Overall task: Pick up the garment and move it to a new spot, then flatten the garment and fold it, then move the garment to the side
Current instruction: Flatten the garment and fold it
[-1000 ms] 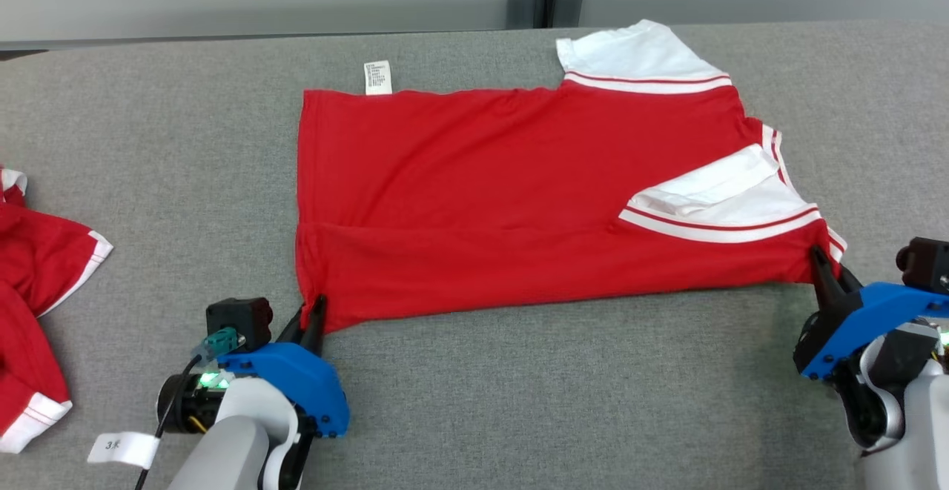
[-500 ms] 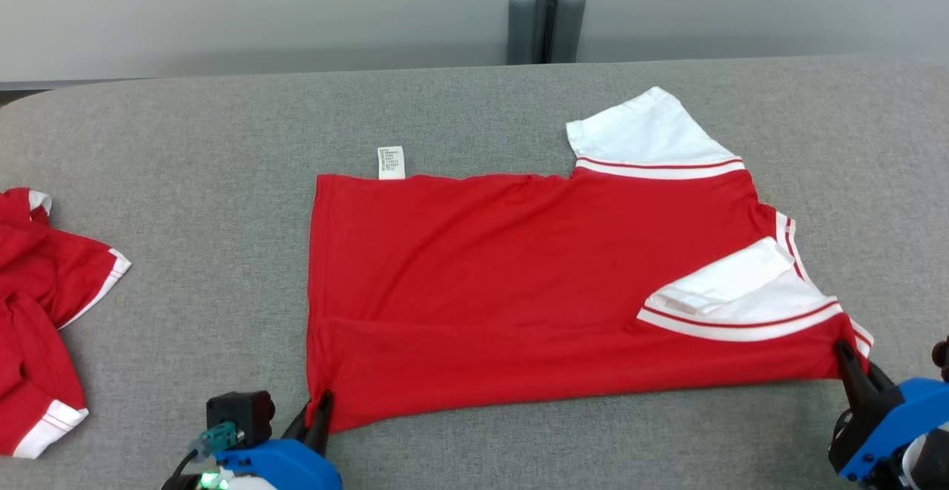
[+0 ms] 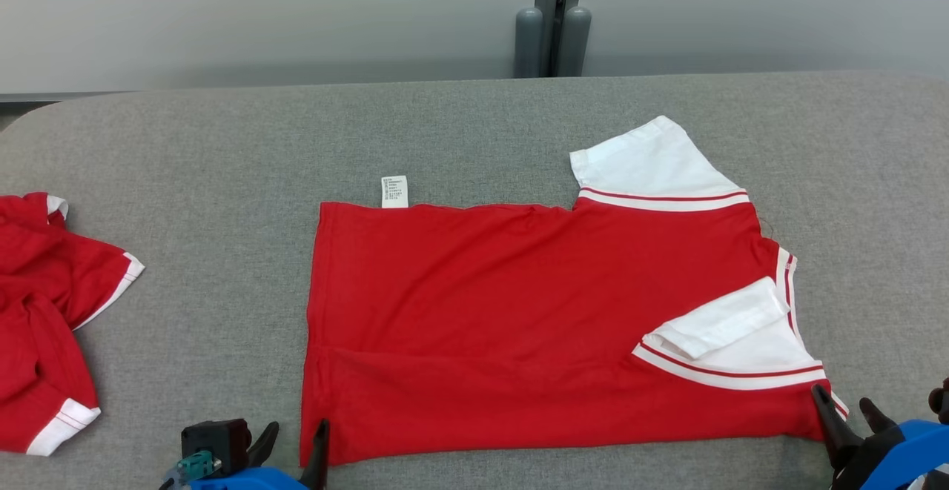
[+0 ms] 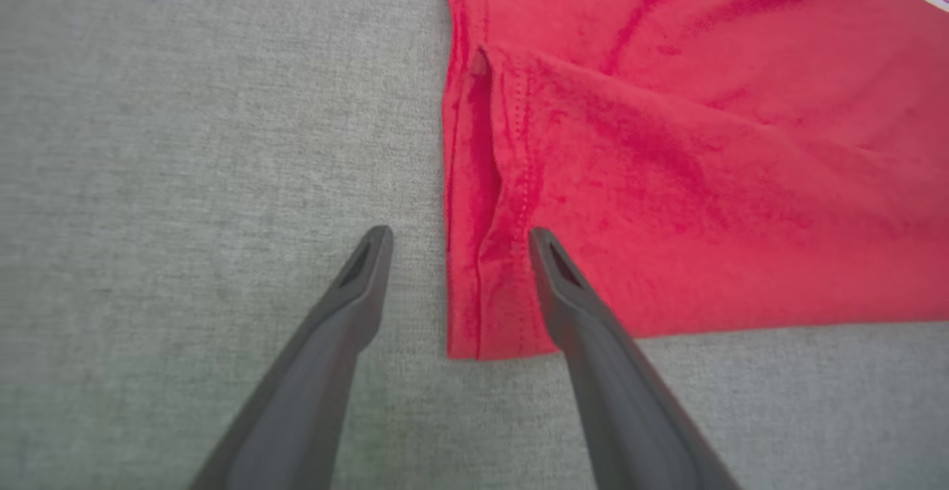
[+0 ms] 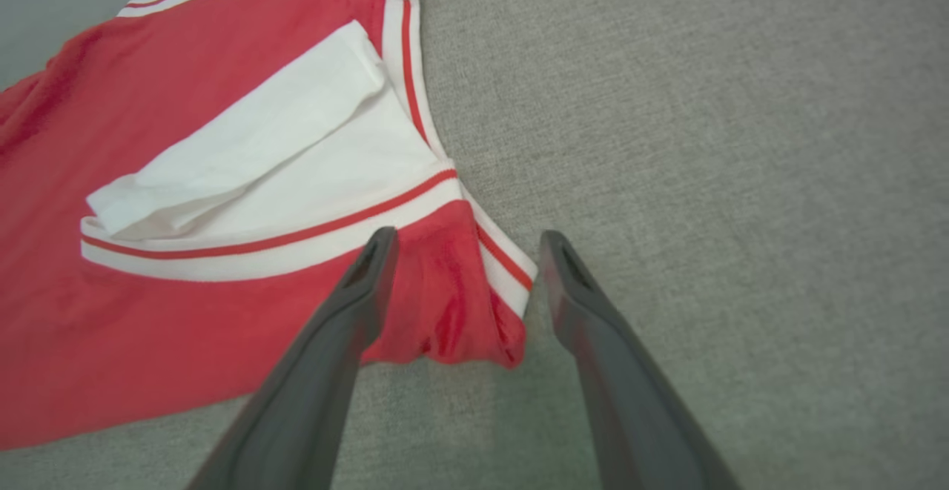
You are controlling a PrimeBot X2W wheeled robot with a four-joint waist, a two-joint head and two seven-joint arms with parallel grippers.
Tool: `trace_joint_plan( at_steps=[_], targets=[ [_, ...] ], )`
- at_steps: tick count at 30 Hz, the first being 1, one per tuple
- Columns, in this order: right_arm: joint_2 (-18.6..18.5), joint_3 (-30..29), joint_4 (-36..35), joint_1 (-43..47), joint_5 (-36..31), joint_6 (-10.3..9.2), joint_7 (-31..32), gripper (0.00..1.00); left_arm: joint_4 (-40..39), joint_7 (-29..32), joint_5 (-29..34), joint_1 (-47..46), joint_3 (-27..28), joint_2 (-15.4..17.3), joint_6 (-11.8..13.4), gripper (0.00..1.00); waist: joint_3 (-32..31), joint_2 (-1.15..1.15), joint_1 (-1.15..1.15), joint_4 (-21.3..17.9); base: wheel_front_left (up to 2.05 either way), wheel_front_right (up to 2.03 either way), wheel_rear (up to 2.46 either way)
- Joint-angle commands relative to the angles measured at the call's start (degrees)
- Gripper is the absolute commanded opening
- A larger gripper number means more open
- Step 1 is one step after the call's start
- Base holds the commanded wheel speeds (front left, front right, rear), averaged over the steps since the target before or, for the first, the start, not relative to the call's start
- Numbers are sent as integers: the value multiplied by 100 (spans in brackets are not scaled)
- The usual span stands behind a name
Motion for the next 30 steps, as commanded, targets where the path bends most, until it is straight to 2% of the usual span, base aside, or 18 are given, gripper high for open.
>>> trace_joint_plan(
  at_steps=[1, 5, 9, 11, 16, 19, 23, 30],
  targets=[
    [-12, -27, -7, -23, -59, 1, 4, 100, -63, 35, -7, 26, 33, 56, 30, 100, -37, 0, 0, 4, 0, 0, 0],
    [-12, -39, -234, -124, -199, 1, 178, 100, -270, 124, -37, -51, 65, 199, -48, 100, -116, 0, 0, 19, 0, 0, 0],
    [-11, 88, -573, -400, -412, 1, 655, 100, -454, 415, 100, -418, -14, 472, -186, 100, -165, 0, 0, -1, 0, 0, 0],
    [-56, 234, -731, -611, -475, 1, 930, 100, -478, 609, 66, -693, -52, 577, -353, 100, -178, 0, 0, -2, 0, 0, 0],
    [-434, 780, -854, -1431, -383, 1, 1514, 100, -216, 1211, -188, -1623, -25, 798, -848, 100, -115, 0, 0, -108, 0, 0, 0],
    [-616, 1200, -696, -2129, -278, 1, 1752, 100, 57, 1522, -383, -2188, 62, 868, -1071, 100, 13, 0, 0, -239, 0, 0, 0],
    [-666, 1756, -371, -3058, -147, 1, 1936, 100, 442, 1958, -468, -2891, 107, 1110, -1330, 100, 317, 0, 0, -449, 0, 0, 0],
    [-627, 2371, 413, -4268, 50, 1, 1703, 100, 989, 2631, -633, -3749, -7, 1446, -1611, 100, 797, 0, 0, -744, 0, 0, 0]
  ],
)
